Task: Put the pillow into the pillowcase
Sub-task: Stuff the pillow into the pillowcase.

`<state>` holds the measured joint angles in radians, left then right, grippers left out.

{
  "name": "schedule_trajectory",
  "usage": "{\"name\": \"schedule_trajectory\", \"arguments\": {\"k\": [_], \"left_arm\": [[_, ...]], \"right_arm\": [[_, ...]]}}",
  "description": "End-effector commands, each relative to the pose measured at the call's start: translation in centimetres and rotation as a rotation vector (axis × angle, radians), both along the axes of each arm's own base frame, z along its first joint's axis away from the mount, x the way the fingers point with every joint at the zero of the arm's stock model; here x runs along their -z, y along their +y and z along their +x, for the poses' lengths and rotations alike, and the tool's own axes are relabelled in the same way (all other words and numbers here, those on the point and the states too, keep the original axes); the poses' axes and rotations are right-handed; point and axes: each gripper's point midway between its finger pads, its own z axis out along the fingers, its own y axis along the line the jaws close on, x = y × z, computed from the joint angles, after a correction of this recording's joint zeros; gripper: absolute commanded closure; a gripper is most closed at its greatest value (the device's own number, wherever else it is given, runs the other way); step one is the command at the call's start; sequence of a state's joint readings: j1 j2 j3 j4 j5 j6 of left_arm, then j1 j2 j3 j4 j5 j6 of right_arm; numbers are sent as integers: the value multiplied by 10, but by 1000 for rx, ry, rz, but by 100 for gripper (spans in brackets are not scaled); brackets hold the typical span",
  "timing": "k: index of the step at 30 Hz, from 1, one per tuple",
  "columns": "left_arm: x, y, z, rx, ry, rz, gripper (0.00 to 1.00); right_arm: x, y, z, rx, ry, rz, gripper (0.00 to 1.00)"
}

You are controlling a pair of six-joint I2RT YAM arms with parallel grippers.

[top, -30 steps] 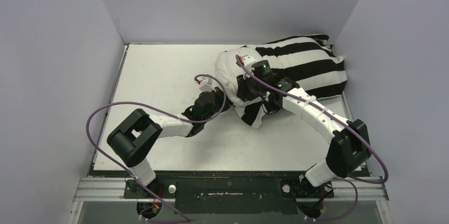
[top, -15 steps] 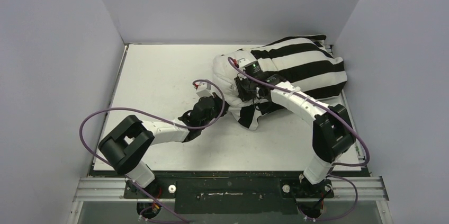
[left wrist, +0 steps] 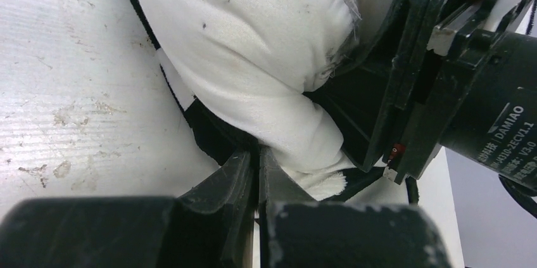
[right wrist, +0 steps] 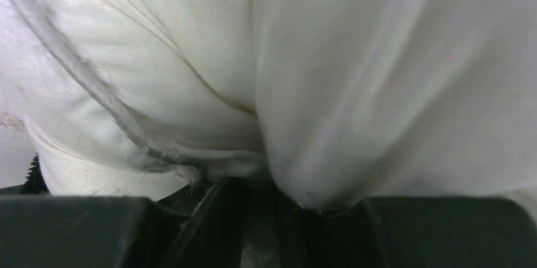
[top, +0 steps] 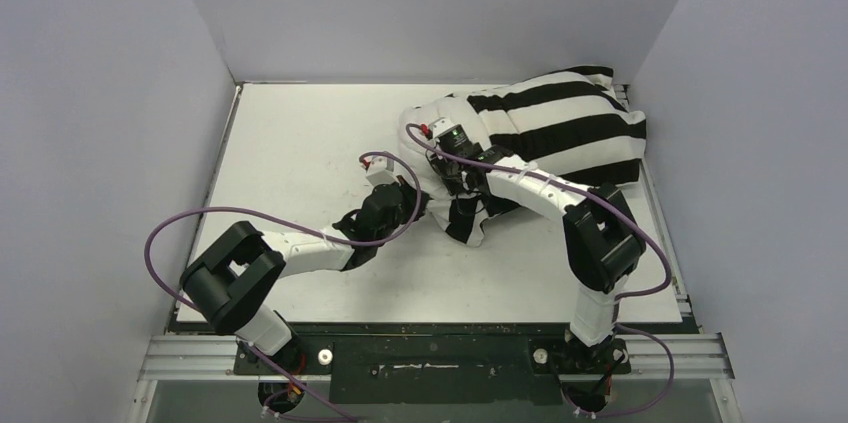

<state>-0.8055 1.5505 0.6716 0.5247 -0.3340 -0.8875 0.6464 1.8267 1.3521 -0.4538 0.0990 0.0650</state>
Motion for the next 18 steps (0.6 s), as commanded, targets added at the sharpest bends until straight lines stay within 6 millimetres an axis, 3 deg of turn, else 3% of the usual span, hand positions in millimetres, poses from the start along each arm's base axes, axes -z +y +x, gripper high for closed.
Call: {"name": "schedule_trajectory", "arguments": {"k": [1, 11, 15, 18], "left_arm": [[-120, -14, 6, 9, -240, -292, 100], [-153, -26, -1, 67, -254, -382, 100], [-151, -20, 1, 28, -246, -401, 100], [-145, -19, 5, 14, -240, -352, 100]], "right_arm": [[63, -62, -19, 27, 133, -279, 77], [100, -37, -28, -34, 230, -200, 76], [92, 8, -40, -106, 266, 80, 77], [93, 15, -52, -97, 298, 171, 76]]}}
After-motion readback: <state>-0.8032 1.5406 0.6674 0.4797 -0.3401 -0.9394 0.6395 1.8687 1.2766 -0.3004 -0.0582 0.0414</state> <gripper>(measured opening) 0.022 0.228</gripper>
